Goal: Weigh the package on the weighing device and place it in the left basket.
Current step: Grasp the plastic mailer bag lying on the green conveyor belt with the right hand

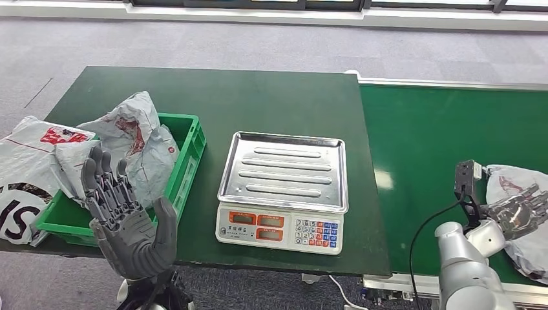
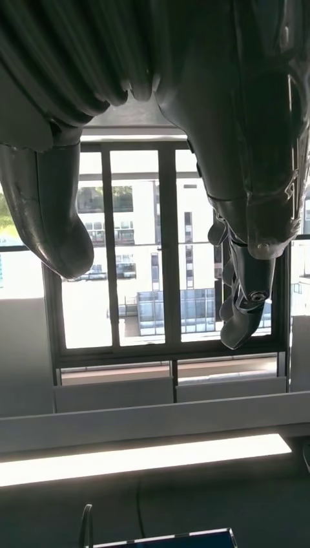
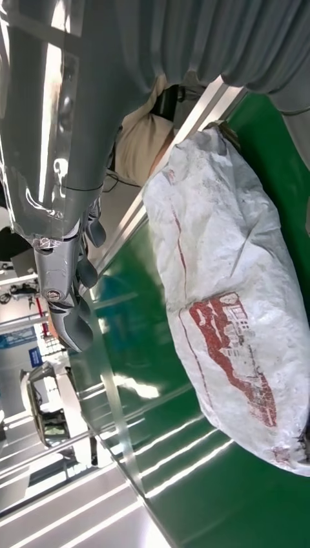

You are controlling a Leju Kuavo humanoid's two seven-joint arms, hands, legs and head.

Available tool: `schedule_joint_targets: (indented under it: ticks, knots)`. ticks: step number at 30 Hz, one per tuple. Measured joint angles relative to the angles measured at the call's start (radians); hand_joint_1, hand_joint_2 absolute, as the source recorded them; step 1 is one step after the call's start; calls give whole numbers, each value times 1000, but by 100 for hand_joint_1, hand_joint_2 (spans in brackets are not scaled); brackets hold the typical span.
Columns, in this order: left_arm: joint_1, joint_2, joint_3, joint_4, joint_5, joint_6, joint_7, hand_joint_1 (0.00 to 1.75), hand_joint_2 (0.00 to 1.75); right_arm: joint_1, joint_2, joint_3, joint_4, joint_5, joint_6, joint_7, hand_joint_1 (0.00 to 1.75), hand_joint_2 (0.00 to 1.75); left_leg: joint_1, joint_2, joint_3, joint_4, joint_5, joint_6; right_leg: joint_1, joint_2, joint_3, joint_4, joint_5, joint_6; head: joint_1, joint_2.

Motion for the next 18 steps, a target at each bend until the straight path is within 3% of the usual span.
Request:
schedule_joint_targets:
  ticks: [18]
  knots:
    - [4, 10, -3, -17, -2, 17, 0, 0, 175, -10, -20, 2, 66, 9, 0, 32, 0, 175, 0, 0, 0, 0, 0, 0, 0, 0, 0, 0, 0, 0, 0, 0]
